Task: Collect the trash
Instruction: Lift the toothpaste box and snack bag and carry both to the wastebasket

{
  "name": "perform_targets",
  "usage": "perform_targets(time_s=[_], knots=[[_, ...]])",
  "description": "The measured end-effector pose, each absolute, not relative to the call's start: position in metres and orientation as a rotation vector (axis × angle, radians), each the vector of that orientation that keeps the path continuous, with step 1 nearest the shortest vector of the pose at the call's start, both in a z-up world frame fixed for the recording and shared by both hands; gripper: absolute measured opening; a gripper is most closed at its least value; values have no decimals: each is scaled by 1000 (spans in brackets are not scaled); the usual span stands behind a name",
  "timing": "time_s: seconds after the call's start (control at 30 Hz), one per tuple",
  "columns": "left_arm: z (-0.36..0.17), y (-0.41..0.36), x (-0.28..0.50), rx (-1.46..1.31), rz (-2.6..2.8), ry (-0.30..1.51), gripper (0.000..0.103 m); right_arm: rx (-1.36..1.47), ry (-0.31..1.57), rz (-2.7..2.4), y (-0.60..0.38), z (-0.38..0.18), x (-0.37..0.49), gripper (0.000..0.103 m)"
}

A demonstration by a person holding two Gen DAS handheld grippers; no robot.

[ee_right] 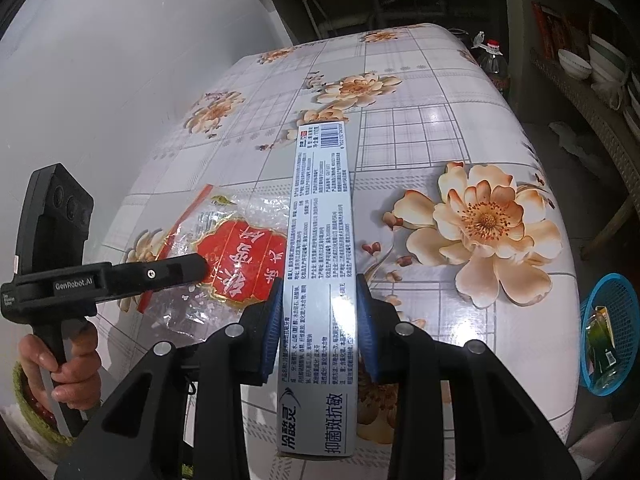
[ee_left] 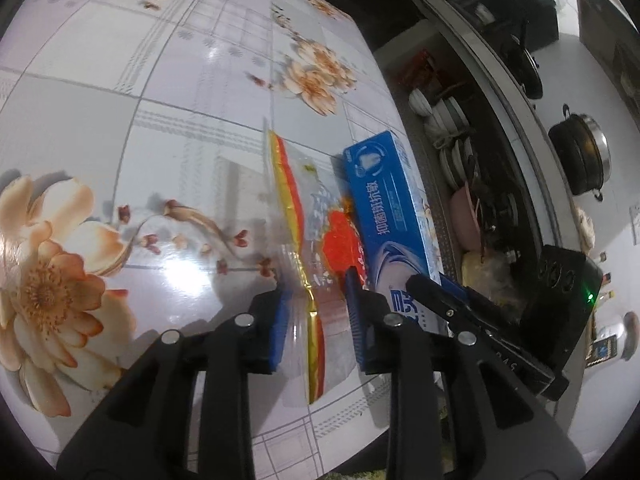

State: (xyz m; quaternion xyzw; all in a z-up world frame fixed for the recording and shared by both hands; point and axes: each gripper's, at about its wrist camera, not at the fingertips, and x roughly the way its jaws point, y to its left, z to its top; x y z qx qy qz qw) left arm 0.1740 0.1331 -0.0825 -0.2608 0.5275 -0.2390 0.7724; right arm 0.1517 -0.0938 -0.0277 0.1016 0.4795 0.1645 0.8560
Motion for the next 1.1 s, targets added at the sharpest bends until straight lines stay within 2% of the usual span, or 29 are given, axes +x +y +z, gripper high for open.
perform_targets(time_s=[0.03, 0.1, 0.17, 0.5, 0.7, 1.1], knots=[[-81, 131, 174, -543, -508, 1134, 23, 221, 1008, 347, -95, -28, 152, 34], [-78, 128, 174, -513, -509, 1124, 14, 237, 1008, 348, -96, -28, 152, 33], [-75, 127, 174, -506, -513, 1112, 9, 255, 1010, 347, -100, -28, 152, 33], [-49, 119, 174, -497, -559, 1050, 8, 365, 959, 312, -133, -17, 146, 33], [-23, 90, 179, -479, -634, 1016, 8, 416, 891, 273, -162, -1, 136, 33], [15, -35, 190, -325, -844, 1015, 8, 531, 777, 68, -261, 9, 93, 33]])
